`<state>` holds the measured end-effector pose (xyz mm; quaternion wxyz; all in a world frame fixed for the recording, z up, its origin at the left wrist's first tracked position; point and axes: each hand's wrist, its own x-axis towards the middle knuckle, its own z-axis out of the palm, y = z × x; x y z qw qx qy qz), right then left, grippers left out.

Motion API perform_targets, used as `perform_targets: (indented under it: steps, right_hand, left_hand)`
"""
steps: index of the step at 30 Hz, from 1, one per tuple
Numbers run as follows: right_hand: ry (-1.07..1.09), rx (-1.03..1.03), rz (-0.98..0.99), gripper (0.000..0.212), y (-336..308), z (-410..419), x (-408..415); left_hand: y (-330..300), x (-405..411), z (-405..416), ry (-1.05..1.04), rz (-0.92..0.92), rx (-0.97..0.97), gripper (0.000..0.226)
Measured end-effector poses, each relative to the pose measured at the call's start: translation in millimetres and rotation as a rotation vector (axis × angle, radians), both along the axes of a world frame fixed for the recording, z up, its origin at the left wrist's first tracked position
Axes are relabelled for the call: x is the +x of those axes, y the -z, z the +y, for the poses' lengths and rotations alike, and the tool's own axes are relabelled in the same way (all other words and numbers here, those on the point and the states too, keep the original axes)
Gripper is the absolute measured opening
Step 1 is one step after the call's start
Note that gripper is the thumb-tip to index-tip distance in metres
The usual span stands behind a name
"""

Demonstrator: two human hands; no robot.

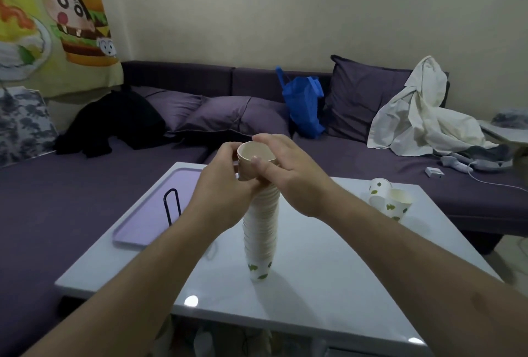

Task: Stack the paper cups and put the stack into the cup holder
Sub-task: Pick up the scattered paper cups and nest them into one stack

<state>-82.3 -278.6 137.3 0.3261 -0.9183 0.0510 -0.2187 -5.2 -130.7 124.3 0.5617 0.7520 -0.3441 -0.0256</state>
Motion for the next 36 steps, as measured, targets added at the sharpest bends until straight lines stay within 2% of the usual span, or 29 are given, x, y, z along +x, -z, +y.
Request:
perform_targets:
  steps: [3,5,7,10,13,16,19,22,27,29,32,34,36]
  right_hand:
    - [-0.016,0.022,-0.004,0.059,-0.8,-2.7,-1.5]
    - [-0.056,0.111,-0.033,0.060,-0.4,-5.8,-5.1]
    - [-0.081,0.232,-0.103,0.065,2.3,-10.3,-11.1]
    - [-0.027,0.342,-0.190,0.064,10.0,-23.9,-24.5]
    - [0.076,0.374,-0.194,0.055,25.6,-43.2,-42.1]
    - [0.256,0.365,-0.122,0.045,54.4,-71.0,-56.7]
    - [0.474,0.283,0.029,0.031,90.3,-107.2,-67.4]
    - [0.675,0.158,0.140,0.043,124.6,-149.2,-77.7]
    - [0.976,-0.039,0.206,0.067,156.8,-228.8,-84.6]
    - [1.019,-0.084,0.281,0.086,164.1,-259.8,-82.9]
    - [0.998,0.027,0.366,0.100,171.5,-299.7,-73.9]
    - [0.957,0.101,0.372,0.094,176.0,-316.7,-68.1]
    - [0.964,0.157,0.309,0.077,179.3,-321.2,-67.4]
  left_hand:
    - [0.0,-2.3,-2.3,-0.002,-0.005,-0.008,0.061]
    - [0.6,-6.3,-3.2,-0.010,-0.021,-0.009,0.082]
    - [0.2,-14.0,-3.4,-0.067,-0.163,-0.017,0.098]
    - [-3.3,-33.7,-8.4,-0.113,-0.451,-0.122,0.084]
    - [0.4,-53.9,-24.8,0.001,-0.555,-0.182,0.063]
    - [19.8,-70.8,-47.5,0.188,-0.387,-0.125,0.049]
    - [55.5,-76.5,-72.0,0.248,-0.189,0.031,0.044]
    - [91.1,-73.8,-92.3,0.239,-0.041,0.126,0.037]
    - [132.3,-64.2,-121.5,0.188,0.021,0.158,0.029]
    - [141.4,-61.4,-132.9,0.177,0.092,0.182,0.028]
    - [151.5,-58.7,-148.2,0.170,0.158,0.233,0.029]
    - [157.4,-58.6,-155.1,0.180,0.194,0.250,0.030]
    - [161.1,-59.9,-159.8,0.193,0.231,0.257,0.031]
